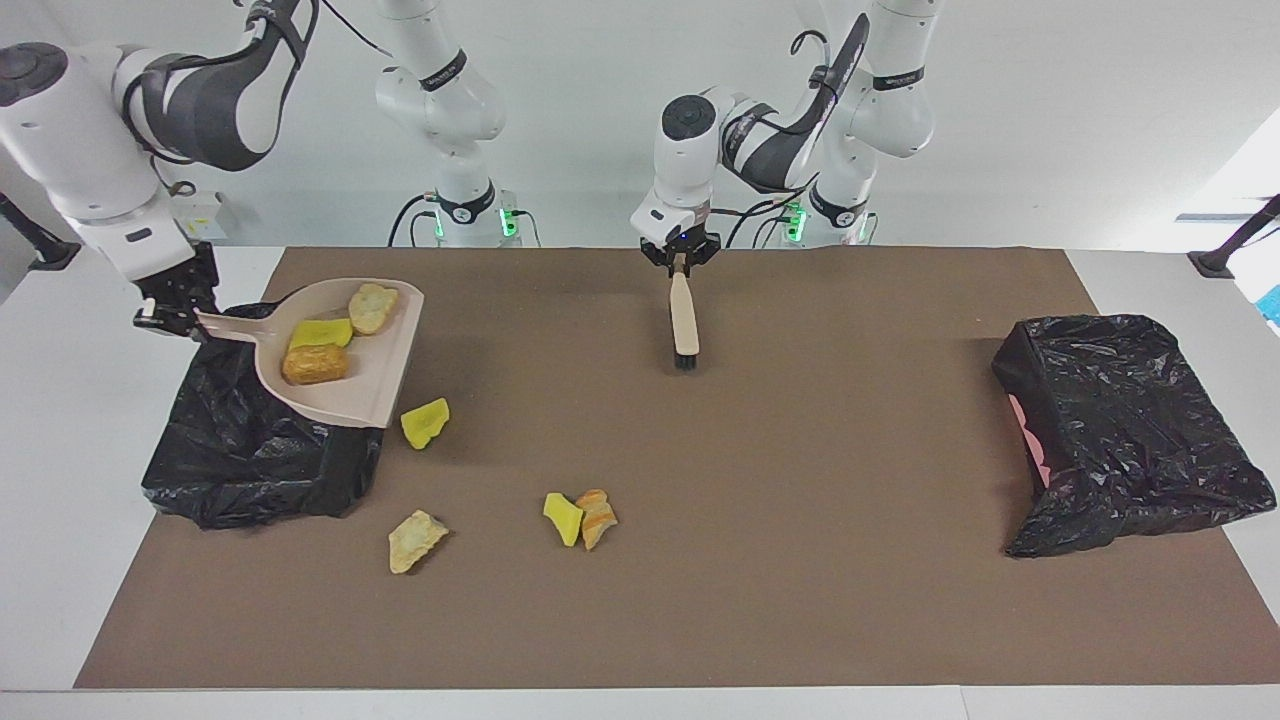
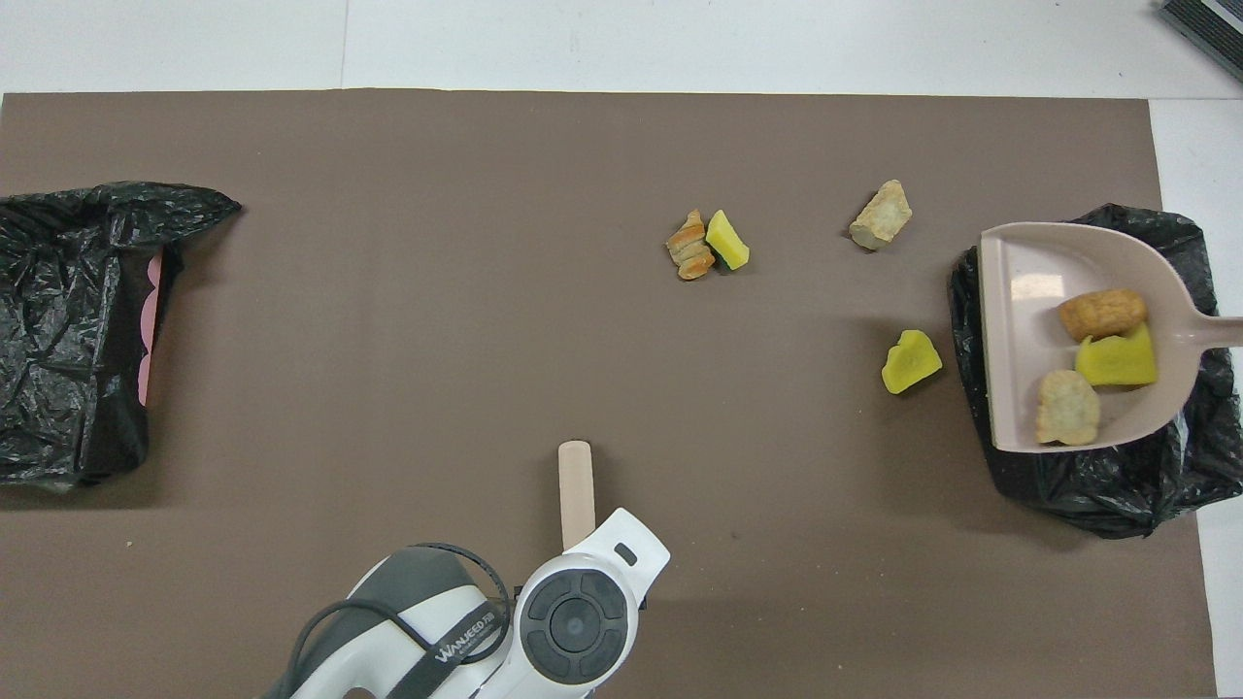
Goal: Sweep and dump trash in bin
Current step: 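Carry the dustpan to the nearer black bag with the right gripper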
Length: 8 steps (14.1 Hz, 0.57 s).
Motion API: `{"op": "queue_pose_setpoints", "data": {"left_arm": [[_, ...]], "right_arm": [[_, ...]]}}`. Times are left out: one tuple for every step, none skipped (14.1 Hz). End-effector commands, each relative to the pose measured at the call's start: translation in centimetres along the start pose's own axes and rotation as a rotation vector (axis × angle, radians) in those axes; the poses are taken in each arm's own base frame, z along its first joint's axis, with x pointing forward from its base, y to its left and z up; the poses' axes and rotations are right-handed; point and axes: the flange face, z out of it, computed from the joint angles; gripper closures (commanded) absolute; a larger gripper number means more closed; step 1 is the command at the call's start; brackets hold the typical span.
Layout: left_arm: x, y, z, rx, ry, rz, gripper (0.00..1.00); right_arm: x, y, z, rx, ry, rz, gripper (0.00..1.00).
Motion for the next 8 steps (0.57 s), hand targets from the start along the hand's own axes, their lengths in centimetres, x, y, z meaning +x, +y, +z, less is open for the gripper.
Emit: {"op": "queue_pose_setpoints", "data": {"left_arm": [[-1.1, -1.1, 0.6, -0.004, 0.029, -0.024, 1.00], [-1.1, -1.1, 0.6, -0.004, 0.030, -0.036, 0.93], [-1.0, -1.2, 0.6, -0.003, 0.029, -0.043, 0.55], [-0.5, -1.3, 0.4, -0.006, 0.029, -0.065, 0.01], [0.1, -1.6, 0.0, -0.011, 0.033, -0.079, 0.00], [1.5, -2.2, -1.1, -0.027, 0.044, -0.104, 0.00], [3.5, -3.2, -2.3, -0.039, 0.053, -0.139, 0.00], [5.1, -3.9, -3.4, -0.051, 0.060, -0.163, 0.00]], "right_arm": [[-3.1, -0.9, -0.6, -0.016, -0.113, -0.012, 1.00], [-4.1, -1.1, -0.8, -0.017, -0.178, -0.022, 1.00], [-4.9, -1.4, -0.7, -0.012, -0.223, -0.028, 1.00], [-5.0, -1.7, -0.7, -0.010, -0.267, -0.026, 1.00], [-5.0, -1.8, -0.6, -0.015, -0.334, -0.037, 1.00], [-5.0, -2.1, -0.5, -0.020, -0.386, -0.035, 1.00], [-4.7, -2.4, -0.1, -0.026, -0.415, -0.027, 1.00], [-4.1, -2.7, 0.1, -0.036, -0.443, -0.028, 1.00]]}}
